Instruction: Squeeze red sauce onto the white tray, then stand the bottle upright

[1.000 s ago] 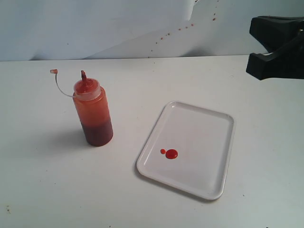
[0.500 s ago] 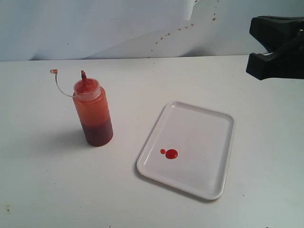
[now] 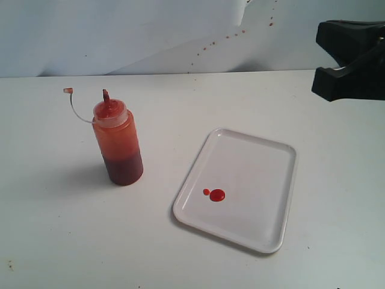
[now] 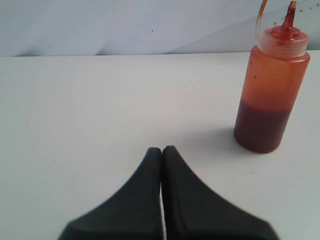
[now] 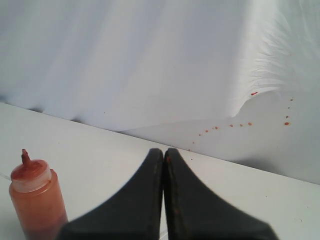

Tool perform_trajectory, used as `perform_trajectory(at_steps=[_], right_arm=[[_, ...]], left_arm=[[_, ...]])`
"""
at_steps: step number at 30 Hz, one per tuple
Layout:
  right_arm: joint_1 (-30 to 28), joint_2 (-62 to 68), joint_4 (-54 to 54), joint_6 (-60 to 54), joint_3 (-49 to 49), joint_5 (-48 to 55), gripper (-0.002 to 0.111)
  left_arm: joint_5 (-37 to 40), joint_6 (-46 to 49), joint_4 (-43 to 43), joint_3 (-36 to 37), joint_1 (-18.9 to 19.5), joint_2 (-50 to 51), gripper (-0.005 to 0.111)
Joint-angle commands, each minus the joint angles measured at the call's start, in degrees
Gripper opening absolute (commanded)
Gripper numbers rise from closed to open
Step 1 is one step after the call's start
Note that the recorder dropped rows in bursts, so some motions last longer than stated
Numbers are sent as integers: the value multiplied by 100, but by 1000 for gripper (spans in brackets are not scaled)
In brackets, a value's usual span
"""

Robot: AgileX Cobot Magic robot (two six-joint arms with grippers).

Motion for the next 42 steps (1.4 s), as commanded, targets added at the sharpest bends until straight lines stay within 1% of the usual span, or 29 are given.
perform_trajectory(at_steps=[1,31,34,36,38,42], right_arm=[[-45,-3,17,-18,40,-79,0],[-31,-3,2,-31,40,-79,0],[-382,-284,15,-16,40,168,0],[-781,-656,15,78,40,791,0],[-1343,-1062,15,153,87,1113,0],[-2421,-1905,15,143,402,1062,0]], left_arm=[[-73,9,-31,27,1,-22,0],[-99,9,0,27,1,-22,0],[-99,9,0,27,1,-22,0],[-99,9,0,27,1,-22,0],[-99,9,0,27,1,-22,0],[-99,9,0,27,1,-22,0]])
